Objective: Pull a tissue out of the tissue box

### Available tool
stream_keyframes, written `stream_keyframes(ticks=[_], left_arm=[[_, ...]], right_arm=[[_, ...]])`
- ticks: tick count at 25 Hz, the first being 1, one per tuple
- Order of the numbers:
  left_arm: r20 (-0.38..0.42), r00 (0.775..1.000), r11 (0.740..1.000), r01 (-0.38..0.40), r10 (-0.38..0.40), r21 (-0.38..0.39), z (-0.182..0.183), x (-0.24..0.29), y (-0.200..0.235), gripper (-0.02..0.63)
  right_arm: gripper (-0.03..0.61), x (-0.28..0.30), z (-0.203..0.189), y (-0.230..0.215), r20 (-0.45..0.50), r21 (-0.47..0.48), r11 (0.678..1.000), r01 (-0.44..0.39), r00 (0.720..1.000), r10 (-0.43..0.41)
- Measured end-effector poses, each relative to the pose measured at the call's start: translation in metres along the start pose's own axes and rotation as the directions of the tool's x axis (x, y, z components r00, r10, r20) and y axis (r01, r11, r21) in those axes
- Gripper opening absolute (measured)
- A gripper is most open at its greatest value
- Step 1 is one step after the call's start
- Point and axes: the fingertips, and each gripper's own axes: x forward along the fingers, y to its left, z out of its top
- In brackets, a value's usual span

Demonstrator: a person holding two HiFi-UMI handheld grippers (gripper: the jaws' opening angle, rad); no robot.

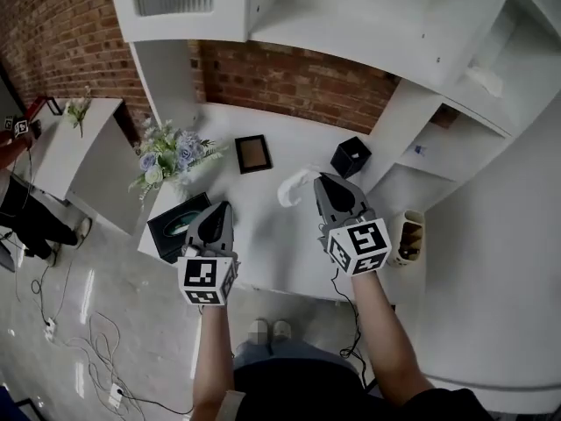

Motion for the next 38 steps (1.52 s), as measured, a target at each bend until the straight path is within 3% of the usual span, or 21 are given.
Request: stream_keyframes(ticks=[3,8,15,20,38], left_arm=[[0.011,0.997,0.997,0.075,-0.075,0.010,0.009,0.024,-0.031,0.006],[0.027,0.980,0.980,0.195,-0.196,0.028,0.018,0.051,-0.081,0.008],[0.018,0.954,0.954,0.298,-0.299,0.043,0.020,0.063,-0.128,0.008],[0.003,0.948,0.947,0.318,-0.319,0.048,0.015,0.062,-0.136,0.008],[-0.011,0.953,0.952,0.303,-0.303,0.048,0.010,0.056,-0.130,0.006]], right_arm=[[0.000,-0.031,-0.004,-0.035,0.014,0.062,0.991,0.119,0.993,-0.120],[0.000,-0.083,-0.020,-0.072,0.005,0.144,0.949,0.279,0.959,-0.283],[0.000,-0.138,-0.047,-0.091,-0.032,0.227,0.888,0.400,0.914,-0.404],[0.000,-0.148,-0.054,-0.089,-0.042,0.253,0.874,0.415,0.907,-0.418],[0.000,-0.137,-0.060,-0.079,-0.068,0.239,0.895,0.376,0.926,-0.371]])
